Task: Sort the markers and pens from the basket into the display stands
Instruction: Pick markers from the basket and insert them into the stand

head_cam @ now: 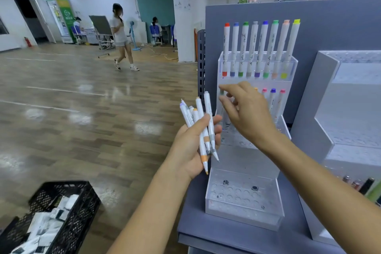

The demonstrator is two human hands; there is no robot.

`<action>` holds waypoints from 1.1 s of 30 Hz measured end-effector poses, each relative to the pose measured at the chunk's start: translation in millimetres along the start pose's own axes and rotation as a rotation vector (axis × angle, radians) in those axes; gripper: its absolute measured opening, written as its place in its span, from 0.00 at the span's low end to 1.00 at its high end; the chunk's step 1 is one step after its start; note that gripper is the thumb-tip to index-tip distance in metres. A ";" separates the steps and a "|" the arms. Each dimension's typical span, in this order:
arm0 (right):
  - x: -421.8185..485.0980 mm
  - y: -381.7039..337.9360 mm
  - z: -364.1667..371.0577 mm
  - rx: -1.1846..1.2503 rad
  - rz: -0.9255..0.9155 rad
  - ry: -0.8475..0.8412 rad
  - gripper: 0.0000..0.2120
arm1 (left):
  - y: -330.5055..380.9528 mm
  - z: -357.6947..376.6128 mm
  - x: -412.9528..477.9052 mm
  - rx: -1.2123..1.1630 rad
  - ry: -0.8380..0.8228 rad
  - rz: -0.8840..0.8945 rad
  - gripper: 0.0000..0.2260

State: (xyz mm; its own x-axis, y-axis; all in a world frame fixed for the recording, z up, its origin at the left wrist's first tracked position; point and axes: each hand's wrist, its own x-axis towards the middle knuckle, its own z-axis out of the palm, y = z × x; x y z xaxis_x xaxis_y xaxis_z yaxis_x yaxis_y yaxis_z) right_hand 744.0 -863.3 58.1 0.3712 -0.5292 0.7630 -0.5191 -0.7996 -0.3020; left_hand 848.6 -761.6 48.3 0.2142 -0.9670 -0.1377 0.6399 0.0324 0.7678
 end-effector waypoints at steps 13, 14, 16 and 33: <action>5.8 -18.3 -37.3 0.750 0.334 0.106 0.13 | -1.1 0.2 -8.4 -0.065 0.000 -0.001 0.05; 8.3 -16.2 -42.3 0.731 0.322 0.158 0.13 | -1.9 -2.2 -7.5 -0.074 0.043 -0.007 0.05; 11.8 -11.2 -49.0 0.623 0.274 0.237 0.13 | -4.8 -6.3 -4.7 -0.059 0.120 -0.002 0.05; 7.9 -1.1 -22.4 0.194 -0.015 0.187 0.14 | -11.9 -5.6 -8.3 -0.113 0.025 -0.134 0.04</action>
State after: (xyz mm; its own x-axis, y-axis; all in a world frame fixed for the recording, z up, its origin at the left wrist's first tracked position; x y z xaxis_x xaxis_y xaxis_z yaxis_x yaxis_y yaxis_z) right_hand 730.3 -860.3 77.2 0.2196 -0.4693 0.8553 -0.3506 -0.8561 -0.3797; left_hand 843.4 -752.5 36.9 0.1391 -0.9580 -0.2508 0.7427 -0.0666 0.6663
